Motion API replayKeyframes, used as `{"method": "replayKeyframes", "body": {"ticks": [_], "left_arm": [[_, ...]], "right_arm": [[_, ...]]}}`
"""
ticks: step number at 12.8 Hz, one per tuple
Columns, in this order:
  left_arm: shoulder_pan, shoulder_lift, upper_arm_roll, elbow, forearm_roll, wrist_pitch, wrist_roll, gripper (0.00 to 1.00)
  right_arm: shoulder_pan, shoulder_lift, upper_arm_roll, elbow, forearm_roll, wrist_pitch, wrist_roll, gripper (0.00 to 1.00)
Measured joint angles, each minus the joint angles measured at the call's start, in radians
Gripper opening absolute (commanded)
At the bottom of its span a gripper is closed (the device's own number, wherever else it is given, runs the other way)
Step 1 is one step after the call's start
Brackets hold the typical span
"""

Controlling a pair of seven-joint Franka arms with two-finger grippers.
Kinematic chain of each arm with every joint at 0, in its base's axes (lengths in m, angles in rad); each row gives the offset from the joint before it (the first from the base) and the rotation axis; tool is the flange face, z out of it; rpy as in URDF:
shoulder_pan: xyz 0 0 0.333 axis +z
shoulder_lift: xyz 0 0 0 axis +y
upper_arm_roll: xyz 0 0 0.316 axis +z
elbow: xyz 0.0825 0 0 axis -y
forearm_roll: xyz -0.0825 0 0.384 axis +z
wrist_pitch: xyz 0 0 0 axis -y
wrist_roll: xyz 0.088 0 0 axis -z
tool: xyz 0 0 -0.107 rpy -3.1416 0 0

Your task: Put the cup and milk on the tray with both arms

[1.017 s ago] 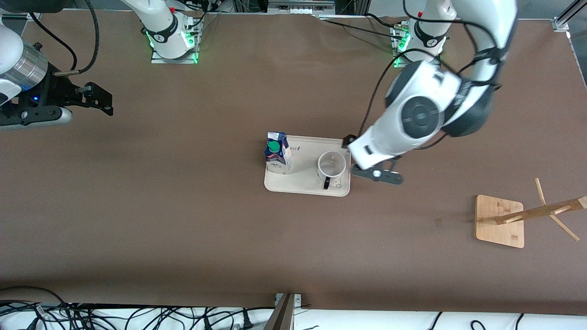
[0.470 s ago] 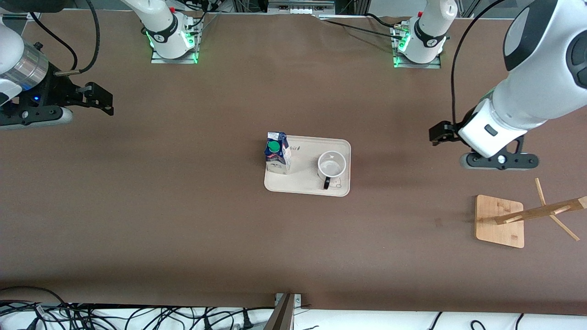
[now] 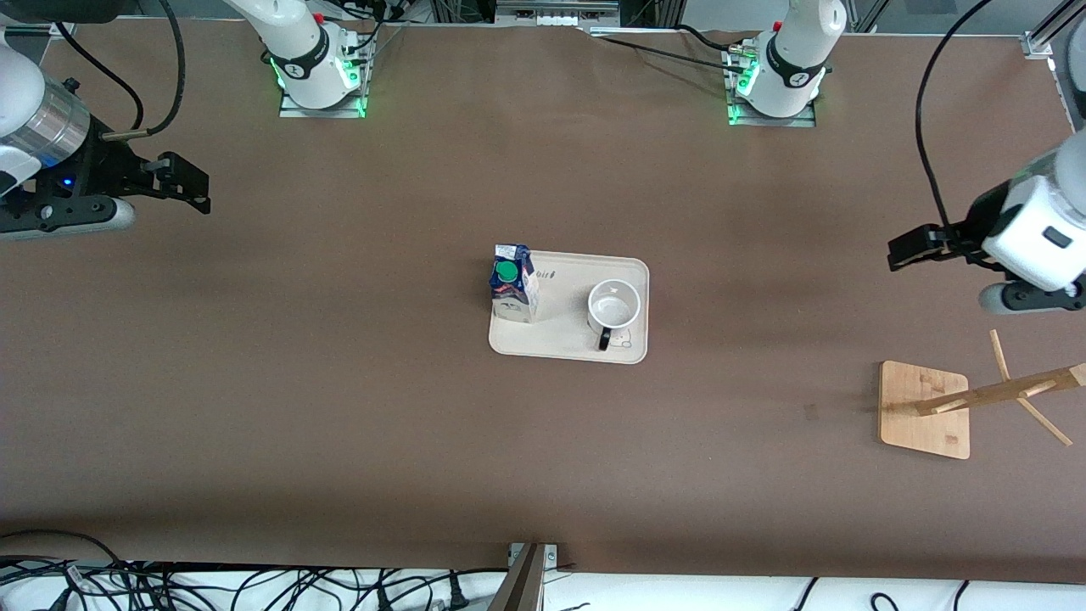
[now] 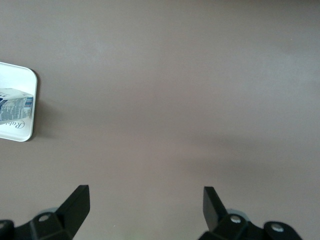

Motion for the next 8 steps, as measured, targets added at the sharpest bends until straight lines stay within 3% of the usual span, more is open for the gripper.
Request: {"method": "replayKeyframes", "body": {"ticks": [8], "left_arm": [[0.047,-0.002,0.001,0.001,0.001,0.009,0.170,1.00]], "right_arm": [[0.000,0.000,0.000,0.000,0.000,-0.001,0.000,1.00]]}}
